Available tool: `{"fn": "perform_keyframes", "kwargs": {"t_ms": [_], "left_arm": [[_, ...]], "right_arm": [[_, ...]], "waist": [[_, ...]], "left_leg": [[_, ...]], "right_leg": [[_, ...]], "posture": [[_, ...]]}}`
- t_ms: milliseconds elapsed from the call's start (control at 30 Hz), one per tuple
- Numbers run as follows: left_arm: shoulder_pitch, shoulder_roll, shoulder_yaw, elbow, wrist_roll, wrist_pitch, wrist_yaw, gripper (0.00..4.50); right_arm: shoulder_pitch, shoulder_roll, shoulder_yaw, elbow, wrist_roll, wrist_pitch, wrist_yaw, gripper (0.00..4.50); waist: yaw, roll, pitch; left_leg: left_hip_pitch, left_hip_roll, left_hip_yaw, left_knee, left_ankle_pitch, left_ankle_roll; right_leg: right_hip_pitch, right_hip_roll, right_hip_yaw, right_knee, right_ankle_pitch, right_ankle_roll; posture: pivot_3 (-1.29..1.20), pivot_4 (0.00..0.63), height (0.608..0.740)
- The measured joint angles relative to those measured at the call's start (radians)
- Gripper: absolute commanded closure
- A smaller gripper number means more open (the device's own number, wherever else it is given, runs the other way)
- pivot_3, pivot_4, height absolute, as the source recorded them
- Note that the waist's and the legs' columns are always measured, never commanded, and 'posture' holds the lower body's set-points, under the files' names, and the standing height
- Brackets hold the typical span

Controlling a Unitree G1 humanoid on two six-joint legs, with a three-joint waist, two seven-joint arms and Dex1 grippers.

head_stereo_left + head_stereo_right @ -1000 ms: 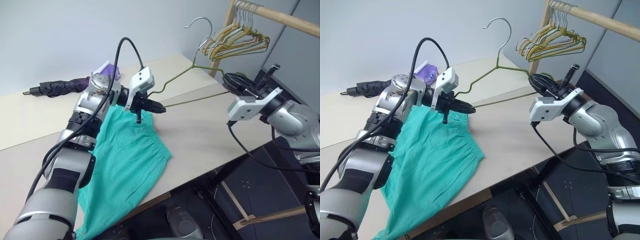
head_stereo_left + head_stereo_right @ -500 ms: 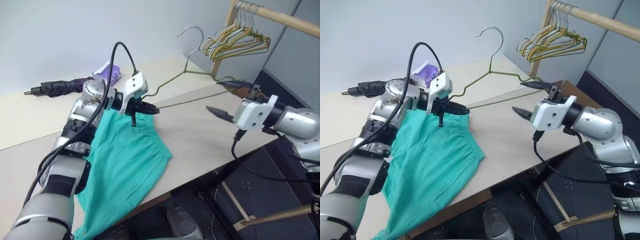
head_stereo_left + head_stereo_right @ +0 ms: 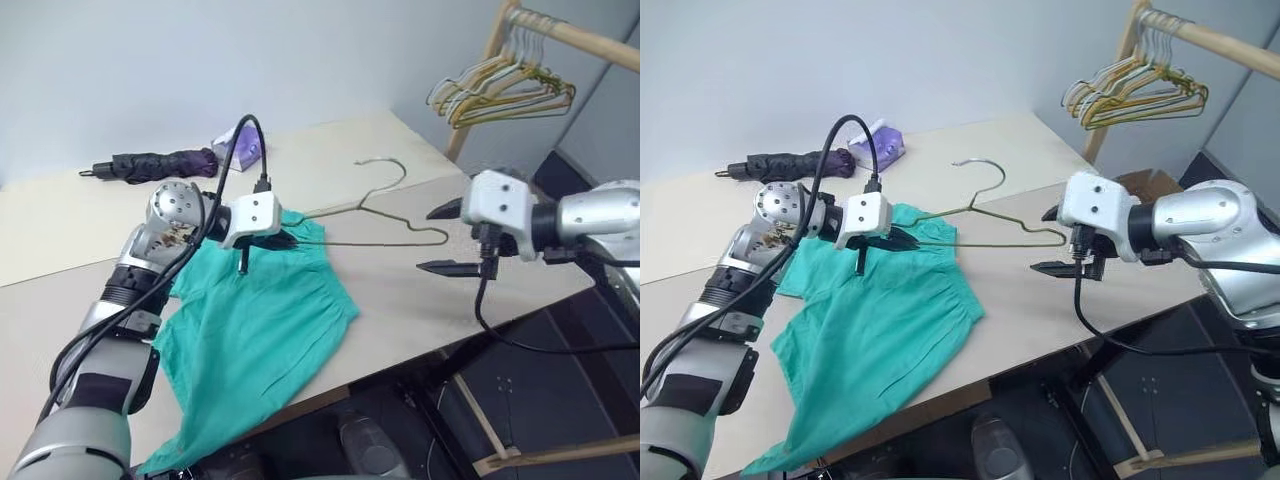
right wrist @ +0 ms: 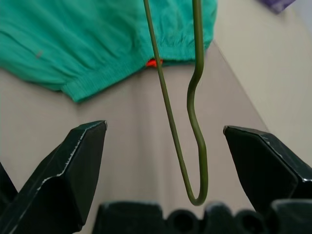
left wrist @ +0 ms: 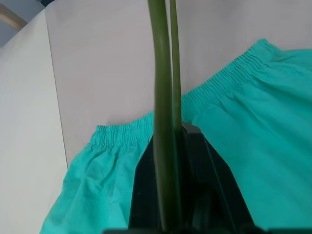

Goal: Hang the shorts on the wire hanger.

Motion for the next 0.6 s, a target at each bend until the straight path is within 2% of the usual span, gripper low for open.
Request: {"fn": "perform_keyframes", "kwargs": {"t_ms": [133, 200, 300, 600], "left_arm": [[0.004, 0.001, 0.000, -0.038, -0.003, 0.010, -0.009, 4.50], [0.006, 0.002, 0.001, -0.039, -0.003, 0.022, -0.009, 4.50], [0.011, 0.003, 0.001, -0.044, -0.003, 0.026, -0.009, 4.50], [0.026, 0.006, 0.002, -0.067, -0.003, 0.037, -0.007, 4.50]], "right_arm": [[-0.054, 0.081, 0.101, 0.061, -0.097, 0.066, 0.000, 0.03], [-0.064, 0.103, 0.121, 0.089, -0.121, 0.090, 0.009, 0.41], [-0.088, 0.117, 0.128, 0.101, -0.141, 0.108, 0.031, 1.29], [-0.090, 0.144, 0.128, 0.105, -0.174, 0.116, 0.060, 4.46]], "waist": [[0.020, 0.000, 0.000], [0.031, 0.001, 0.000], [0.045, 0.001, 0.000], [0.066, 0.001, -0.001]], "left_leg": [[-0.001, 0.000, 0.000, 0.000, 0.000, 0.000], [-0.002, -0.001, 0.000, 0.000, 0.000, 0.000], [-0.005, -0.001, -0.001, 0.002, 0.000, 0.000], [-0.006, -0.001, -0.001, 0.004, 0.000, 0.000]], "right_leg": [[-0.001, 0.000, 0.000, 0.000, 0.000, 0.000], [-0.002, 0.000, 0.000, 0.000, 0.000, 0.000], [-0.004, -0.001, -0.001, 0.000, 0.001, 0.001], [-0.004, -0.001, -0.001, 0.000, 0.001, 0.002]], "posture": [[-0.21, 0.007, 0.740], [-0.20, 0.006, 0.740], [-0.20, 0.007, 0.740], [-0.20, 0.009, 0.740]]}}
